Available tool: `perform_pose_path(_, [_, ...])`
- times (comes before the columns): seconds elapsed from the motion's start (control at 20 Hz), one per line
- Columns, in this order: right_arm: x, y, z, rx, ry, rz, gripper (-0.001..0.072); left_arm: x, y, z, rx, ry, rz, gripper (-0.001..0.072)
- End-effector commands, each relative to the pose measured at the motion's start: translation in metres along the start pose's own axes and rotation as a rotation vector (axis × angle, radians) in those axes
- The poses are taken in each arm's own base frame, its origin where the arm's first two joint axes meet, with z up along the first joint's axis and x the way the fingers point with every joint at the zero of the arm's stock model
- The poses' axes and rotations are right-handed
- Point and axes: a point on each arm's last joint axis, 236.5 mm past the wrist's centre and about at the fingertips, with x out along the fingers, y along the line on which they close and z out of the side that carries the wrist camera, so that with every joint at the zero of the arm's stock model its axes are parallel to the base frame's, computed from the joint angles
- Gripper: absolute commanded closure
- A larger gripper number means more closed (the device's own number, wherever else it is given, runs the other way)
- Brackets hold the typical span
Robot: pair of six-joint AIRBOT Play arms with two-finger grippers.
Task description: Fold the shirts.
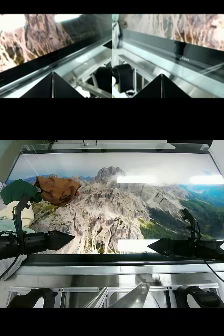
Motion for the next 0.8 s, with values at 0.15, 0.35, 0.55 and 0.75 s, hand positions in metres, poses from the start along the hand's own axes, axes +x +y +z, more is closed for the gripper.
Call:
perform_pose_path(0.15, [-0.003,-0.005,0.041,0.014,-0.17,-0.016,0.0644,-0.037,0.097,0.101,0.173,-0.224,0.452,0.0565])
perform_pose_path(0.35, [-0.012,-0.022,0.089,0.038,-0.366,-0.07,0.0254,-0.045,0.222,0.166,-0.072,-0.15,0.594,0.0006])
perform_pose_path(0.55, [-0.008,-0.041,0.104,0.08,-0.4,-0.107,0.0247,-0.009,0.318,0.191,-0.167,0.011,0.517,0.0005])
perform_pose_path(0.75, [0.006,-0.057,0.101,0.131,-0.351,-0.128,0.0065,0.041,0.369,0.219,-0.154,0.054,0.484,0.0002])
